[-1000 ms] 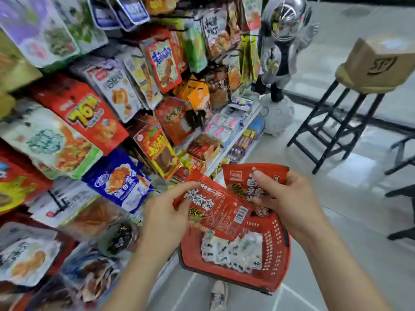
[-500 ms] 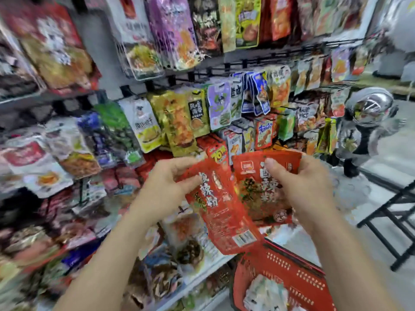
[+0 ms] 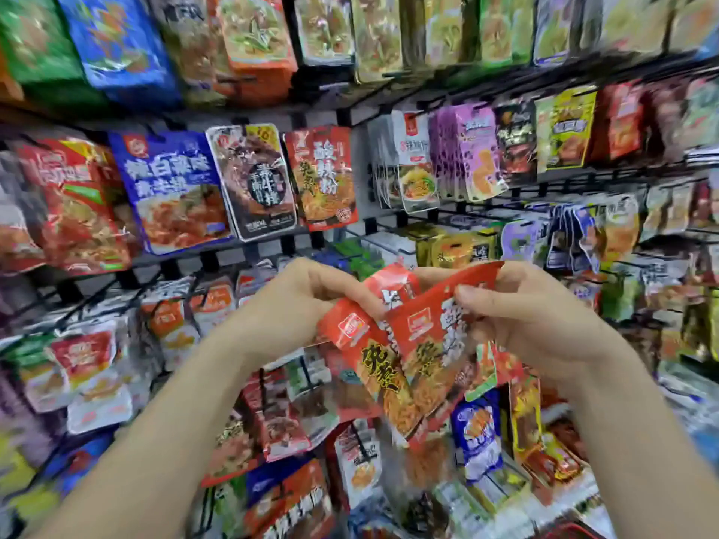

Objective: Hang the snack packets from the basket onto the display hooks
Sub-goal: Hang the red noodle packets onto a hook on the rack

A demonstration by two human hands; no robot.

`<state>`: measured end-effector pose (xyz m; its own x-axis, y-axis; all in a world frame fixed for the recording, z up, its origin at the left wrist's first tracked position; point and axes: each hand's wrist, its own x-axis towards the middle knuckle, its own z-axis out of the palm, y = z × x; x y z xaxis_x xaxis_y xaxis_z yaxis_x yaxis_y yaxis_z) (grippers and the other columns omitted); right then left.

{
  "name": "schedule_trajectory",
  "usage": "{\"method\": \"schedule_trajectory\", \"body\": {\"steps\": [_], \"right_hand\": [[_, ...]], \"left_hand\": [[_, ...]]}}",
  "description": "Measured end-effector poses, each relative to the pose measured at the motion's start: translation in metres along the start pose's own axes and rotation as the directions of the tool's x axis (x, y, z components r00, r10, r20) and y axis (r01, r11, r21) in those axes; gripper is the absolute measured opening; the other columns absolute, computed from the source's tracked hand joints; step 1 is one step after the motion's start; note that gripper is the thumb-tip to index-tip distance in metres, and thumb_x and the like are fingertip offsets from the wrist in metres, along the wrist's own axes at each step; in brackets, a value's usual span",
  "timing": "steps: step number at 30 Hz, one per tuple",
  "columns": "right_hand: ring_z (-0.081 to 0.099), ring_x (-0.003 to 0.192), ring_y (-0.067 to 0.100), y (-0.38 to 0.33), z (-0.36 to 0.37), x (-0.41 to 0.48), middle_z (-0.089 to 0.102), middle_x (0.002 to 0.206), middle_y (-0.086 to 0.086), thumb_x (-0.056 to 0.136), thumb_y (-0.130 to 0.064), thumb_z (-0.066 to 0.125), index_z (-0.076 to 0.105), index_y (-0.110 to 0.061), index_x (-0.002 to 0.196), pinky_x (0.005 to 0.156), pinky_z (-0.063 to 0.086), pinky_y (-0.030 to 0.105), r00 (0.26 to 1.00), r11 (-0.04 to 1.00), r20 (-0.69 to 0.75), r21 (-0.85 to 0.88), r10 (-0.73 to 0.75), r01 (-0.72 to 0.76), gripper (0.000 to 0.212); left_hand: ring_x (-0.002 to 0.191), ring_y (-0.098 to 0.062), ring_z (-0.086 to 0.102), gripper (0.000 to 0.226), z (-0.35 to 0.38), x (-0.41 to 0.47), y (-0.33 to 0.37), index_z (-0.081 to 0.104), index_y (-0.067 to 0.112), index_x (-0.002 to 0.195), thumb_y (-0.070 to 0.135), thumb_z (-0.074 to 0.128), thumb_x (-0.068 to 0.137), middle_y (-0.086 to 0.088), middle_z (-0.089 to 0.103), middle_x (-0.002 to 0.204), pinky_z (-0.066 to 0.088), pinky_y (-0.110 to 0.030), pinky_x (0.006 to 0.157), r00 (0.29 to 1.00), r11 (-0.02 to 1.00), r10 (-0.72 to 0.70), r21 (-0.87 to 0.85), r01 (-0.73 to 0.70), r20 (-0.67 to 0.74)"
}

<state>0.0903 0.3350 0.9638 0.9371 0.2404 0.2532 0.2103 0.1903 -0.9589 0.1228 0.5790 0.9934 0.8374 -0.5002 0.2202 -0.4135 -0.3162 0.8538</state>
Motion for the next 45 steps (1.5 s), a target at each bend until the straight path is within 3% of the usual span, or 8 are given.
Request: {"method": "schedule_trajectory", "body": {"steps": [4,8,13,19,29,32,37,45], "right_hand": [[0.063,0.055,0.014,-0.001,0.043,0.023,0.072,0.074,0.008,0.067,-0.020,0.076,0.074,-0.008,0.076,0.044,0.048,0.021,0.997,0.982,-0.036,-0.177,-0.071,0.063,0.016],[0.070,0.068,0.019,-0.004,0.056,0.036,0.075,0.079,0.010,0.073,-0.016,0.074,0.075,-0.010,0.079,0.052,0.054,0.022,0.976,0.973,-0.134,-0.182,-0.170,0.145,0.008],[0.073,0.074,0.014,-0.005,0.060,0.060,0.076,0.081,0.001,0.080,-0.005,0.072,0.076,-0.022,0.083,0.058,0.058,0.024,0.958,0.952,-0.131,-0.207,-0.254,0.224,0.018],[0.059,0.054,0.015,-0.015,0.037,0.104,0.073,0.079,0.002,0.085,-0.013,0.071,0.077,-0.017,0.084,0.047,0.046,0.022,0.959,0.862,0.052,-0.427,-0.279,0.274,0.007],[0.061,0.052,0.019,-0.035,0.018,0.197,0.070,0.065,0.003,0.087,-0.016,0.071,0.075,-0.019,0.078,0.045,0.051,0.033,0.855,0.787,-0.059,-0.427,-0.516,0.445,0.010],[0.063,0.053,0.026,-0.039,0.013,0.214,0.070,0.069,0.010,0.087,-0.017,0.070,0.072,-0.017,0.075,0.044,0.052,0.036,0.860,0.804,-0.086,-0.412,-0.503,0.429,0.013],[0.059,0.047,0.004,-0.038,0.008,0.232,0.071,0.063,-0.005,0.087,-0.020,0.071,0.073,-0.020,0.075,0.044,0.044,0.020,0.877,0.803,-0.047,-0.428,-0.478,0.415,0.012],[0.053,0.043,-0.006,-0.045,0.006,0.233,0.061,0.050,-0.022,0.088,-0.022,0.069,0.069,-0.025,0.072,0.044,0.035,0.008,0.875,0.757,0.017,-0.494,-0.484,0.428,0.017]], "left_hand": [[0.061,-0.011,0.066,0.071,-0.022,-0.009,0.009,0.079,0.029,0.066,-0.026,0.037,0.083,0.001,0.074,0.072,0.053,-0.022,0.060,0.998,1.000,-0.002,-0.008,0.003,0.060],[0.059,-0.010,0.059,0.042,-0.047,-0.006,0.016,0.079,0.017,0.086,-0.005,0.043,0.079,-0.006,0.073,0.084,0.047,-0.017,0.050,1.000,0.967,0.011,-0.254,-0.016,-0.023],[0.069,-0.012,0.070,0.005,-0.048,0.020,0.018,0.077,0.020,0.086,0.021,0.072,0.085,0.002,0.074,0.074,0.057,-0.025,0.068,0.976,0.992,0.023,0.128,0.005,-0.216],[0.069,-0.006,0.066,0.006,-0.057,0.064,0.024,0.076,0.025,0.076,0.026,0.076,0.081,0.008,0.072,0.072,0.051,-0.022,0.062,0.888,0.965,0.145,0.261,-0.029,-0.436],[0.075,0.009,0.062,0.014,-0.082,0.160,0.041,0.071,0.036,0.074,0.025,0.073,0.083,0.025,0.067,0.075,0.044,-0.005,0.064,0.649,0.850,0.442,0.520,-0.083,-0.619],[0.074,0.010,0.062,0.014,-0.082,0.177,0.038,0.070,0.038,0.072,0.029,0.074,0.082,0.027,0.065,0.072,0.044,-0.005,0.064,0.595,0.862,0.435,0.503,-0.059,-0.676],[0.072,0.006,0.065,0.007,-0.085,0.186,0.029,0.074,0.033,0.077,0.027,0.078,0.079,0.019,0.070,0.077,0.051,-0.012,0.062,0.538,0.919,0.369,0.386,-0.087,-0.758],[0.068,-0.008,0.070,0.006,-0.085,0.184,0.035,0.075,0.024,0.078,0.019,0.077,0.081,0.004,0.074,0.076,0.056,-0.022,0.058,0.624,0.991,0.133,0.085,-0.105,-0.770]]}}
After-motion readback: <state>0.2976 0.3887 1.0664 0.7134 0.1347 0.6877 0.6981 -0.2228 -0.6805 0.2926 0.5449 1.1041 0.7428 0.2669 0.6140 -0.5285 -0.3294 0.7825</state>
